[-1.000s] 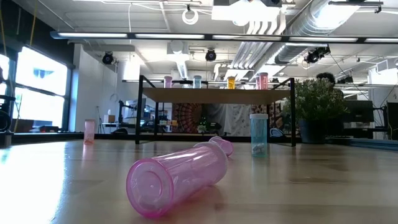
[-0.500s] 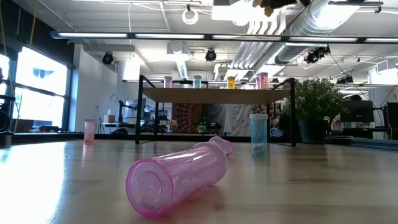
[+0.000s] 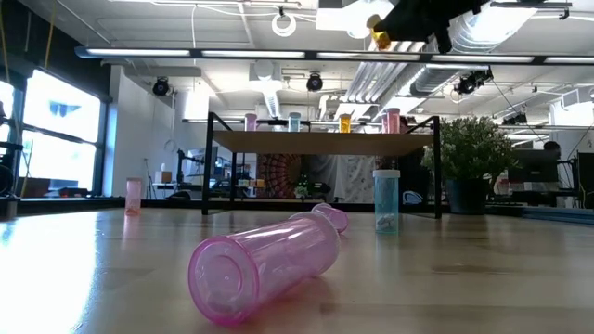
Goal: Pick and place medicine bottles onto shelf by color
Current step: Put the left orange pill bottle on the shelf aligned with the other orange pill bottle
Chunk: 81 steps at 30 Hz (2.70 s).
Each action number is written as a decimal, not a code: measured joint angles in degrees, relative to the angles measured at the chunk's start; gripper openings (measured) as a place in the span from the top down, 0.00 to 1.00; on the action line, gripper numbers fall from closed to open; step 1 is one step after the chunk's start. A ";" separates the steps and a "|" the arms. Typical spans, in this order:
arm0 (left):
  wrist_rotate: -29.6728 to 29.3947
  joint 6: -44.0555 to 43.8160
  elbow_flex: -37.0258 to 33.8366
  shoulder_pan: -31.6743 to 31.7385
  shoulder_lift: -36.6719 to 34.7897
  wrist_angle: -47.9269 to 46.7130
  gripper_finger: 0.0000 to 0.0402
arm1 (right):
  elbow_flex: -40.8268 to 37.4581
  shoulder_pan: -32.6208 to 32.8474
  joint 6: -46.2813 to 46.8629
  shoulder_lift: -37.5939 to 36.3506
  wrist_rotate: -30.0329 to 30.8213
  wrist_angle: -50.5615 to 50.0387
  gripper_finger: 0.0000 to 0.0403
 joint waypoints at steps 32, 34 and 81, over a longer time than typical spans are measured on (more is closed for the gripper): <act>-1.15 -4.82 -34.29 3.16 -18.96 29.50 0.42 | -6.43 14.87 -12.95 18.25 36.41 40.69 0.80; -1.02 -5.14 -34.29 4.51 -19.38 29.50 0.42 | -6.43 14.40 -11.78 22.07 37.59 44.34 0.80; 6.20 -3.16 -34.27 14.04 -19.33 27.36 0.42 | -6.32 -4.70 -4.61 45.22 29.60 58.82 0.74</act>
